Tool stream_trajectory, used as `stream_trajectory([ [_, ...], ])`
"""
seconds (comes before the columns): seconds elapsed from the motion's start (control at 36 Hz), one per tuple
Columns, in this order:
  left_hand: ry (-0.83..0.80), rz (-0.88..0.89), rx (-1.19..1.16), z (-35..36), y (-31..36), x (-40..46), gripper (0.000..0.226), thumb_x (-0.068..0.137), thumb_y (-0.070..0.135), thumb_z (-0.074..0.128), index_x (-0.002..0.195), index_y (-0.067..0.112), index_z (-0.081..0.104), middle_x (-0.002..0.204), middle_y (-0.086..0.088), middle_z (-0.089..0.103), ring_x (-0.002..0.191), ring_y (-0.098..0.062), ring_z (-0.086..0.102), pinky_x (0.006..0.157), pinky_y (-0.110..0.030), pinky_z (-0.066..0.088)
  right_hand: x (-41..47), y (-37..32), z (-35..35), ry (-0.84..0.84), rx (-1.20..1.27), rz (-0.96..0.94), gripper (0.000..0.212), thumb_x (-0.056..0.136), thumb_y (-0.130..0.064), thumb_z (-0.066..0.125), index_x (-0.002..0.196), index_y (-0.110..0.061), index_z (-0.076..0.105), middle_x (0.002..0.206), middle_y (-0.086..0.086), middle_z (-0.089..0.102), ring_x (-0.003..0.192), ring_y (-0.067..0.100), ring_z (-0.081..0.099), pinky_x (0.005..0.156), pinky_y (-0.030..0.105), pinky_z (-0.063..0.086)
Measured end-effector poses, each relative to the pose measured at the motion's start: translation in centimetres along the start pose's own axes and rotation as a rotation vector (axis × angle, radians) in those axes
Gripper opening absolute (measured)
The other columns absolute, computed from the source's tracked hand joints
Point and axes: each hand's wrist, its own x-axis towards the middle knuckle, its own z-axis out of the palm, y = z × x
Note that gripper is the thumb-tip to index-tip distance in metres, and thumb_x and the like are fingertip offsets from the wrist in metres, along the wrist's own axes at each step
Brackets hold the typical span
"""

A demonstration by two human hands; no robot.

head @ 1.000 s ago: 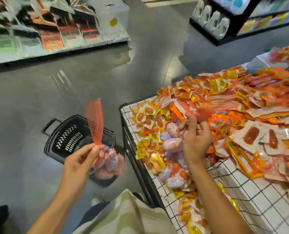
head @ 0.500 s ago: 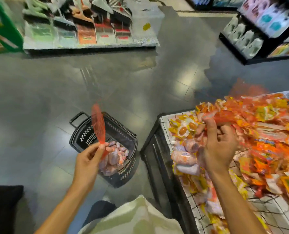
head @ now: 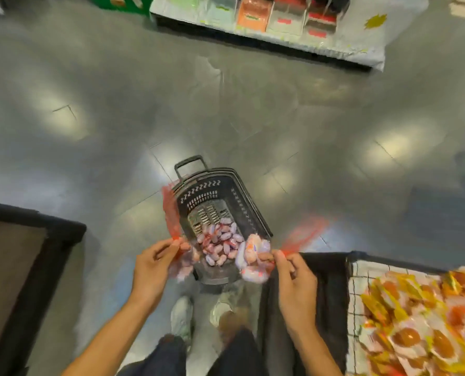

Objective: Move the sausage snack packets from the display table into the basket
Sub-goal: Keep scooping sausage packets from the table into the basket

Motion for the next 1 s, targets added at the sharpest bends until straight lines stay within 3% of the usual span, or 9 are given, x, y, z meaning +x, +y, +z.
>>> stream_trajectory([
  [0.14,0.077,-0.084,-0.051,2.7,-4.5,7.1,0.014,0.096,0.007,0.062,0.103,0.005,0.075,0.098,-0.013,0.078,0.092,-0.02,0.075,0.089,-0.028,0.058,8.1,6.7,5.6,-0.082,0.046,0.18,0.026,0.099,-0.01,0.061,0.076,0.0,0.066,0.061,-0.014,0.066,0.06,-0.006,0.059,0.059,0.005,0.043],
  [0.25,0.109,-0.176,-0.1,5.3,-10.2,12.4,0.02,0.096,0.004,0.061,0.111,-0.005,0.072,0.108,-0.022,0.075,0.106,-0.035,0.07,0.103,-0.043,0.052,13.1,13.6,10.0,-0.124,-0.151,0.184,0.031,0.102,-0.018,0.058,0.075,-0.029,0.07,0.071,-0.016,0.067,0.072,0.001,0.061,0.063,0.004,0.039],
  [0.42,0.142,-0.255,-0.144,8.7,-19.4,21.5,0.016,0.095,0.012,0.066,0.105,0.007,0.077,0.101,-0.011,0.078,0.096,-0.018,0.073,0.096,-0.036,0.055,19.4,25.4,16.1,-0.197,-0.226,0.231,0.023,0.104,-0.031,0.055,0.096,-0.028,0.076,0.095,-0.019,0.073,0.092,-0.007,0.064,0.079,0.017,0.047],
  [0.56,0.157,-0.299,-0.189,10.1,-26.2,29.3,0.017,0.096,0.009,0.065,0.107,-0.001,0.073,0.105,-0.023,0.074,0.098,-0.024,0.069,0.102,-0.041,0.053,24.6,33.6,21.4,-0.153,-0.239,0.225,0.019,0.102,-0.025,0.059,0.089,-0.024,0.073,0.084,-0.006,0.072,0.078,0.01,0.063,0.069,0.02,0.044],
  [0.64,0.159,-0.343,-0.217,10.5,-29.5,32.8,0.019,0.097,0.01,0.063,0.111,-0.001,0.071,0.102,-0.017,0.076,0.1,-0.021,0.073,0.099,-0.032,0.055,26.8,37.5,24.3,-0.159,-0.204,0.263,0.027,0.105,-0.031,0.054,0.086,-0.031,0.073,0.088,-0.013,0.074,0.086,0.004,0.066,0.078,0.021,0.049],
  [0.72,0.221,-0.377,-0.231,10.8,-31.4,35.9,0.024,0.098,0.008,0.062,0.117,-0.005,0.068,0.102,-0.016,0.076,0.104,-0.023,0.073,0.098,-0.032,0.056,28.7,40.3,26.7,-0.124,-0.2,0.256,0.033,0.105,-0.032,0.053,0.074,-0.036,0.063,0.064,-0.027,0.063,0.063,-0.007,0.057,0.062,0.008,0.042],
  [0.81,0.258,-0.377,-0.239,11.4,-32.6,38.5,0.023,0.098,0.009,0.062,0.116,-0.005,0.069,0.108,-0.021,0.074,0.108,-0.027,0.071,0.097,-0.033,0.056,30.5,42.3,28.5,-0.093,-0.199,0.223,0.03,0.105,-0.029,0.052,0.077,-0.032,0.063,0.065,-0.025,0.063,0.063,-0.008,0.057,0.062,0.007,0.042],
  [0.89,0.278,-0.361,-0.238,12.3,-33.9,40.6,0.02,0.099,0.006,0.06,0.113,-0.005,0.07,0.11,-0.02,0.074,0.106,-0.024,0.071,0.099,-0.032,0.056,32.1,44.8,29.8,-0.089,-0.183,0.228,0.029,0.106,-0.031,0.05,0.089,-0.018,0.068,0.082,-0.008,0.072,0.078,0.004,0.068,0.076,0.024,0.052],
  [1.0,0.324,-0.394,-0.215,13.3,-36.4,43.4,0.021,0.099,0.005,0.06,0.081,0.011,0.07,0.078,-0.003,0.068,0.08,-0.017,0.062,0.087,-0.033,0.055,33.7,48.0,31.5,-0.093,-0.12,0.297,0.027,0.107,-0.027,0.05,0.106,-0.009,0.07,0.097,0.003,0.074,0.097,0.019,0.071,0.092,0.038,0.057],
])
